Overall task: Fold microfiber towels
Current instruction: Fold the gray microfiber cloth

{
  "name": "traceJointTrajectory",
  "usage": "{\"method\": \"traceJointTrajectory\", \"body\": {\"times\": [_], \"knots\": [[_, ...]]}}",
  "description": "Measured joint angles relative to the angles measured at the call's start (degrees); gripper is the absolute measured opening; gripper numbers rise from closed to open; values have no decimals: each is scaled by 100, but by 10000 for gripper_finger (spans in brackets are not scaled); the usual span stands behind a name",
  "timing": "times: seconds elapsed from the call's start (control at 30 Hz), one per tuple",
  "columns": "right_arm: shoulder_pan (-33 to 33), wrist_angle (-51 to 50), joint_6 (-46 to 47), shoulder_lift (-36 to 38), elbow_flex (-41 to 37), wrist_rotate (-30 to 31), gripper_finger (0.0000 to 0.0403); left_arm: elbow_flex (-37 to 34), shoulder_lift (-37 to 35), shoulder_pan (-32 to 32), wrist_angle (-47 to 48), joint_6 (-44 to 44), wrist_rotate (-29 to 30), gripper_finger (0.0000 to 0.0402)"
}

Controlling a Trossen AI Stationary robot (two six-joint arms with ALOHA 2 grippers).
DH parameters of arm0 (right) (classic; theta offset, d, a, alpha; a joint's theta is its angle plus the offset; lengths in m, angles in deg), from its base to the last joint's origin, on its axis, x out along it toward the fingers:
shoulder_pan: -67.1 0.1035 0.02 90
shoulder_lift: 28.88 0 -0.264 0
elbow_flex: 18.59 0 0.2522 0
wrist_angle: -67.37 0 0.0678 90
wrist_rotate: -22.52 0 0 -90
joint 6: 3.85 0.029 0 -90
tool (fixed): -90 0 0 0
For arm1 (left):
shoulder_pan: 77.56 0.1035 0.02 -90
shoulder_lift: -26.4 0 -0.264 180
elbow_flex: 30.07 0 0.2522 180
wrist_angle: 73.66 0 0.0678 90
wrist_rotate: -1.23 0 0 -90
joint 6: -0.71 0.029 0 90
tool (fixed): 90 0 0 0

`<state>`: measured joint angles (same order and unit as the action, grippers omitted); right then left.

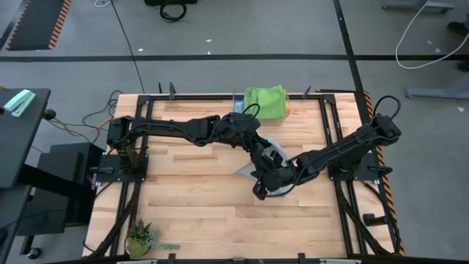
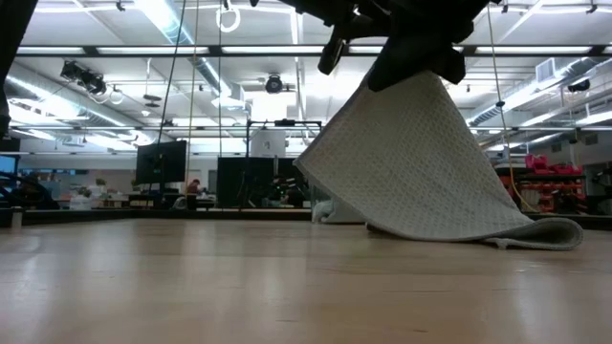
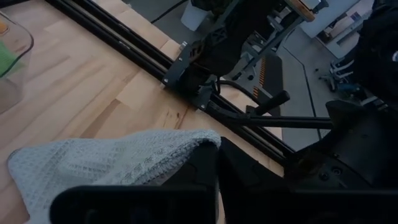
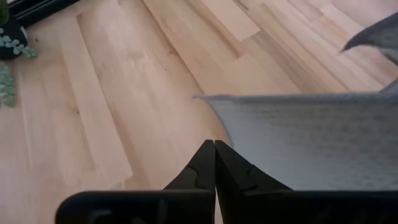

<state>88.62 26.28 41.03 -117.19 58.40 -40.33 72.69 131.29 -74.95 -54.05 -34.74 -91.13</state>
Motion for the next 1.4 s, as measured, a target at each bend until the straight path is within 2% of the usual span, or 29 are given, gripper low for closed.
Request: {"method": "traceJointTrajectory", "body": {"times": [0.17,0.4,0.63,0.83,1.07,1.27,1.4], "knots": [[158,-1,52,0,0,-2,4,0,0,0,-2,7,-17,28],[446,-93,57,2,0,-6,6,0,0,-26,-4,-129,-48,8],[726,-175,57,2,0,208,7,0,0,-22,-9,-292,-51,28],[765,-175,55,2,0,329,6,0,0,-18,-33,-292,-54,8],[764,-173,37,2,0,537,8,0,2,-17,-163,-443,-56,27],[762,-171,37,2,0,566,7,0,2,-17,-185,-480,-54,12],[760,-171,35,2,0,566,9,0,2,-21,-184,-556,-52,20]]}}
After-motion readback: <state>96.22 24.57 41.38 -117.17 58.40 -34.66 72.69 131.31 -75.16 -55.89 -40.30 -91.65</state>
